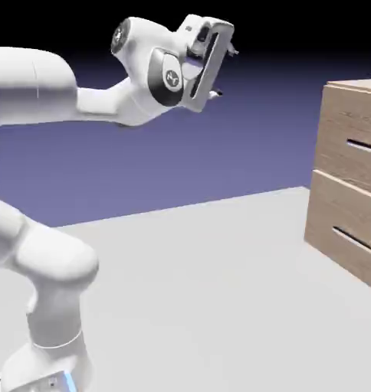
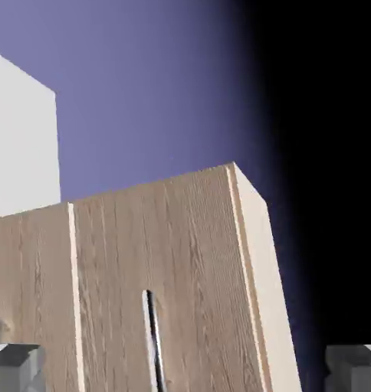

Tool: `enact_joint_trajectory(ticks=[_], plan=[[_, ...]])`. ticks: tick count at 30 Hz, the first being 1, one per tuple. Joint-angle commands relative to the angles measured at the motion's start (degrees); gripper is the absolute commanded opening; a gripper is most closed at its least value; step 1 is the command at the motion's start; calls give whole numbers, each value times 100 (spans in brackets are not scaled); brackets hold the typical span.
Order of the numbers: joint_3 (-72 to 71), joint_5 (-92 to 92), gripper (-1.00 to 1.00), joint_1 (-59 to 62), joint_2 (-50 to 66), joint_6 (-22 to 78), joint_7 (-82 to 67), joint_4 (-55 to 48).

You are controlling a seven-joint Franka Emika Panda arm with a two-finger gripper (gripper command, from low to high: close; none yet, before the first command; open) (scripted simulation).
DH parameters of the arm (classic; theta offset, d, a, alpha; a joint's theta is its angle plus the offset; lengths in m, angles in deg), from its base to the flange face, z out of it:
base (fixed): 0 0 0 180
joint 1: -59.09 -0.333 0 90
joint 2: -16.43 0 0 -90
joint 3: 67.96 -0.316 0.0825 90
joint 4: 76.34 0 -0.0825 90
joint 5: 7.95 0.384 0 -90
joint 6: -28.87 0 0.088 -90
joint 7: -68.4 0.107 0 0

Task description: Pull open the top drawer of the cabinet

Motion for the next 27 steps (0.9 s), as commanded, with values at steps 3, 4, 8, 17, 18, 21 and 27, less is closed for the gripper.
enact_joint_trajectory(ticks=[3,4,8,17,18,21,27], plan=[[327,-642,0,-527,-203,103,-748,-334],[436,-856,0,-703,-270,137,-997,-445],[871,-1711,0,-1405,-541,275,-1994,-891],[1851,-3636,0,-2986,-1149,584,-4236,-1892],[1959,-3850,0,-3161,-1216,618,-4486,-2004],[2286,-4491,0,-3688,-1419,721,-5233,-2338],[2939,-5775,0,-4742,-1824,927,-6728,-3005]])
